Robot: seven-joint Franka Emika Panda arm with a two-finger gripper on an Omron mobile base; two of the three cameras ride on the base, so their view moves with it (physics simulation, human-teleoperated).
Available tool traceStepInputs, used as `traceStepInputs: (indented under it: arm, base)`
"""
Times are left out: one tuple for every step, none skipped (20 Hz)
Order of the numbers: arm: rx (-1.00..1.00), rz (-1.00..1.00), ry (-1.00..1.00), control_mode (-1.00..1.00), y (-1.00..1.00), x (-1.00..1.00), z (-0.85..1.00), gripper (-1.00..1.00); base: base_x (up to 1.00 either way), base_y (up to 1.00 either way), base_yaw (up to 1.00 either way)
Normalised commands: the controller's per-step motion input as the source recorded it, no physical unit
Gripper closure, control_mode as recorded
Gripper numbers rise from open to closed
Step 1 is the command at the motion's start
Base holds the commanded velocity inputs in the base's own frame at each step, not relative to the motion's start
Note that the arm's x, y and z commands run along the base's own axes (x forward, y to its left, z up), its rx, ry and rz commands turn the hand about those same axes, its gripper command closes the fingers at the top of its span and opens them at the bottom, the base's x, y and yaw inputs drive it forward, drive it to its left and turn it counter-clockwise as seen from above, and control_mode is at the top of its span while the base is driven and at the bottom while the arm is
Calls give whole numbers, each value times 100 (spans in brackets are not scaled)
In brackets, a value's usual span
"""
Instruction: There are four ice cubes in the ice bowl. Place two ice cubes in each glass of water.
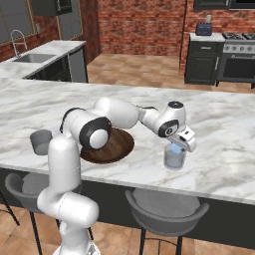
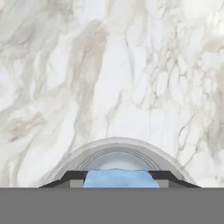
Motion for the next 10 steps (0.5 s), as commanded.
traceStepInputs:
  arm:
    - [2, -1, 0, -100, -20, 0, -1, 100]
    - [0, -2, 0, -100, -6, 0, 0, 100]
    - [0, -3, -3, -100, 0, -7, 0, -100]
    - [0, -6, -7, -100, 14, -17, 0, -100]
    - [0, -8, -7, -100, 21, -11, 0, -100]
    - [0, -9, -6, -100, 12, -11, 0, -100]
    - [0, -8, -3, -100, 9, -4, 0, -100]
    - [0, -8, -3, -100, 6, -7, 0, -100]
    - [0, -8, -3, -100, 3, -6, 0, -100]
    - [0, -8, -2, -100, 2, -6, 0, -100]
  base:
    - [0, 0, 0]
    - [0, 0, 0]
    - [0, 0, 0]
    - [0, 0, 0]
    - [0, 0, 0]
    - [0, 0, 0]
    - [0, 0, 0]
    - [0, 0, 0]
    - [0, 0, 0]
    - [0, 0, 0]
